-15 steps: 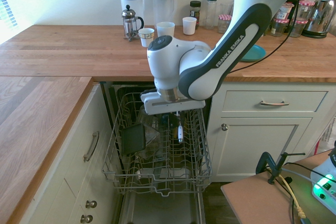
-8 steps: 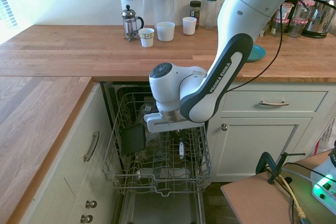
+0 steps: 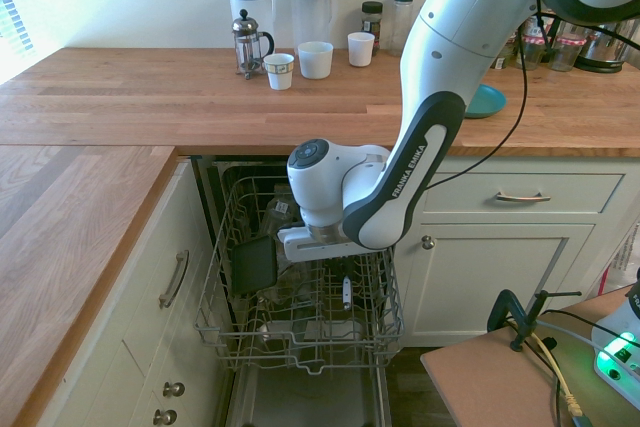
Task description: Put the fork in the dishwasher
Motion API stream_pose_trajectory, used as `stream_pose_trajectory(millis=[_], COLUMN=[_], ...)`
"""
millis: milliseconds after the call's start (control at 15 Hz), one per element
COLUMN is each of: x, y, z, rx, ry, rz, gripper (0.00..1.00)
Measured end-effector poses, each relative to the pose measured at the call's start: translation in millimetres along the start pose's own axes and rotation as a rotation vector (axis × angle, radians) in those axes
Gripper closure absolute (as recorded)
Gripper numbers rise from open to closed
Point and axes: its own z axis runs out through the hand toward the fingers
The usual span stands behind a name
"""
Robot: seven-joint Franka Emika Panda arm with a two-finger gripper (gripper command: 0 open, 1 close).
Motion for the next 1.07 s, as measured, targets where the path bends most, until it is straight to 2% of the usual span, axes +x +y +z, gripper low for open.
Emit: stream_pose_trajectory(millis=[467, 867, 1067], x=[4, 19, 21], y=[-5, 2, 24], z=[-6, -90, -142], rx=[0.021, 0.092, 0.113], ry=[-0.005, 0.016, 0.05], rz=[0.006, 0.034, 0.055], gripper=[0.0, 0.0, 0.0])
